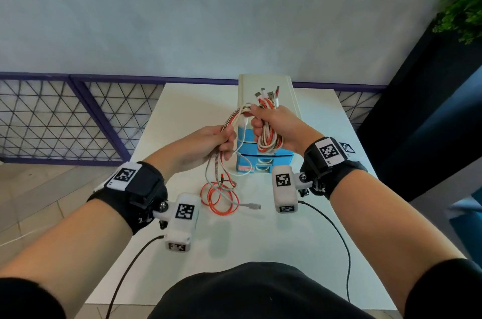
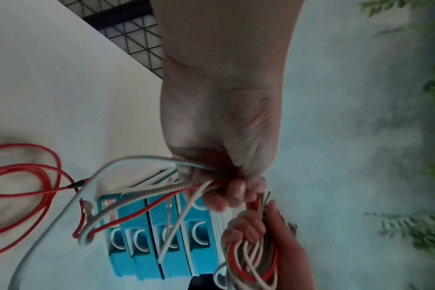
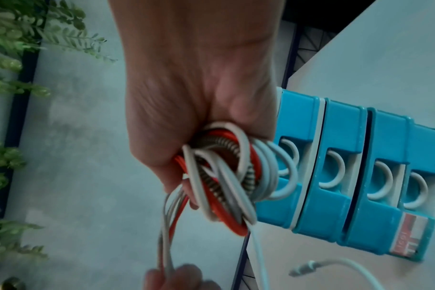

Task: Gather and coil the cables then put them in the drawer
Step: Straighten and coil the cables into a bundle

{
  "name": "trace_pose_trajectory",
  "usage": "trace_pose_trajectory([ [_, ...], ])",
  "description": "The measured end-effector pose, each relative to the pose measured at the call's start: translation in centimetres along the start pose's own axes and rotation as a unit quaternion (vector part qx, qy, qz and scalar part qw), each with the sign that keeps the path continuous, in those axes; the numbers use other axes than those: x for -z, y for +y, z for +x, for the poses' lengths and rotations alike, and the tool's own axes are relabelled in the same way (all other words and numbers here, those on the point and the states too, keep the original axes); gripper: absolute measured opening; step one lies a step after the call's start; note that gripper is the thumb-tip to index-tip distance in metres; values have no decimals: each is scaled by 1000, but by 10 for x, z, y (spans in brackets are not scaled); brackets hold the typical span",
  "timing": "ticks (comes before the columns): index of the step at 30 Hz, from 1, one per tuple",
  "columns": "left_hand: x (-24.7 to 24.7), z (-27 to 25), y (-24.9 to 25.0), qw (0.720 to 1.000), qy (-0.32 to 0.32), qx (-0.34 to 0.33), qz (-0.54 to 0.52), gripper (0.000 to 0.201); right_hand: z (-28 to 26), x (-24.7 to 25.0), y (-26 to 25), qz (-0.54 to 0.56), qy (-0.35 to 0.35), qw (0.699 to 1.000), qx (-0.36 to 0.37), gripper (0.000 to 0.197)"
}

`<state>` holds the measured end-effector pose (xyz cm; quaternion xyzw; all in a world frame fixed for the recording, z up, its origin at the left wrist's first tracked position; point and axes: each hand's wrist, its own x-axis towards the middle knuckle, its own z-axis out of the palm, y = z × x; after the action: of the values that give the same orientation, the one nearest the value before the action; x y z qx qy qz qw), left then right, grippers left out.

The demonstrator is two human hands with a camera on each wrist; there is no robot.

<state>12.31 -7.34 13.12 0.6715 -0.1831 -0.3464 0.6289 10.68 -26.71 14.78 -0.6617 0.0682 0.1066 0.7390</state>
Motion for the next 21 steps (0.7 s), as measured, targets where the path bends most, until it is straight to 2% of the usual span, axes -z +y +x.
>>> trace_pose_trajectory([
  [2,-5,1,1,999,30,-21,29,30,4,-3,4,-56,20,998,8,40],
  [4,-13,1,7,991,55,-41,118,30,8,-8,4,-116,34,993,11,56],
  [6,-23,3,12,979,66,-64,179,31,8,-16,3,-146,31,989,5,63],
  [10,-38,8,17,940,74,-84,321,17,-2,-31,2,-83,-9,996,-11,39],
  [13,-41,10,15,910,76,-74,402,16,-1,-32,6,-67,8,997,-33,32],
  [15,-44,11,14,912,77,-59,400,20,1,-32,10,-92,47,994,-24,23],
  [17,-43,12,16,929,67,-49,360,27,2,-33,11,-127,84,988,-1,22],
  [19,-40,8,22,939,20,-30,342,32,3,-32,11,-143,109,984,18,24],
  [21,-34,7,26,930,-33,13,365,30,3,-32,9,-140,118,983,23,23],
])
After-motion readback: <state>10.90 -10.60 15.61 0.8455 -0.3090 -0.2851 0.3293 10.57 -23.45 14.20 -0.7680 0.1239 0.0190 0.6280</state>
